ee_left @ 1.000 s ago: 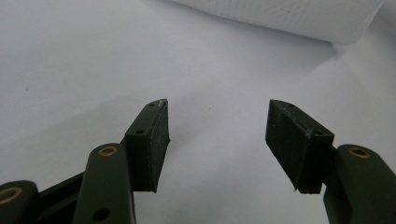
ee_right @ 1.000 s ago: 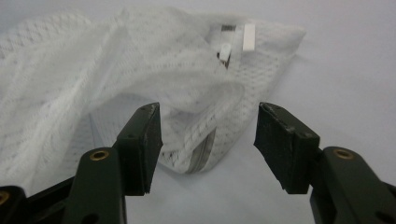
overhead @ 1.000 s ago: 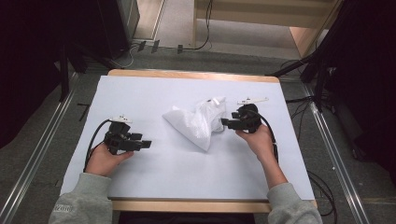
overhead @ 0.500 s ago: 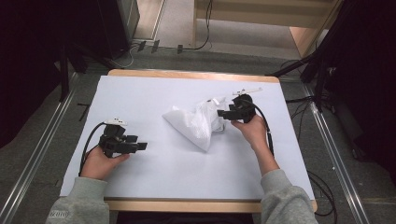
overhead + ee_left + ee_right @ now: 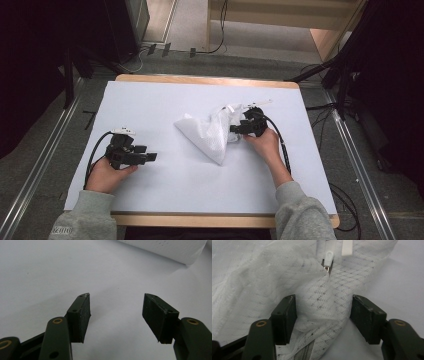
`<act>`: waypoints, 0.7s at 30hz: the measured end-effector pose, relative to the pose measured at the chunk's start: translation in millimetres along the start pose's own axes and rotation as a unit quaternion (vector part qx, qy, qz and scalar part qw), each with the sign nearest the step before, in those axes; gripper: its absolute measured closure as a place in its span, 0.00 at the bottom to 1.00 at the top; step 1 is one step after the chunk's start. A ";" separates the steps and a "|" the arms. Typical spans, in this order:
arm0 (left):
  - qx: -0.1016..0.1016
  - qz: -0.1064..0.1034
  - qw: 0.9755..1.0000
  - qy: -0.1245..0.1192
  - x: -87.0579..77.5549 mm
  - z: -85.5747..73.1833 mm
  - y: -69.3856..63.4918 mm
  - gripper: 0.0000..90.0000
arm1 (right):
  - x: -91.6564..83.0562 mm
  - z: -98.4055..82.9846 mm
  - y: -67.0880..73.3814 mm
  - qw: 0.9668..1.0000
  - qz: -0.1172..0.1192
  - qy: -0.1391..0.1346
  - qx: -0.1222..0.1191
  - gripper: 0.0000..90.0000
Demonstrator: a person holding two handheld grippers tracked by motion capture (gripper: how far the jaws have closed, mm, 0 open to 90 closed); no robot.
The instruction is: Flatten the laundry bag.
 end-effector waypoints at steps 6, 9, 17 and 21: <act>0.001 -0.002 1.000 0.000 0.5 0.7 0.4 0.45 | 0.4 -2.2 11.1 1.000 0.016 0.000 -0.017 0.81; 0.000 -0.004 1.000 0.000 0.4 0.9 1.2 0.45 | -3.3 1.0 14.1 0.999 0.012 -0.006 -0.031 0.93; -0.003 -0.001 1.000 -0.001 -0.8 1.5 2.7 0.45 | -22.6 15.6 32.2 0.997 0.030 -0.048 -0.058 0.97; -0.006 0.001 1.000 -0.004 -1.5 1.6 3.5 0.45 | -31.5 20.6 50.4 0.993 0.040 -0.059 -0.090 0.97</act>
Point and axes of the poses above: each handheld gripper's, and its own axes: x roughly forward along the jaws, z roughly out of its top, y roughly to its left, the point moved 2 cm from there along x, roughly forward along the jaws, and after that the axes turned 8 degrees about -y, right-handed, at the moved point
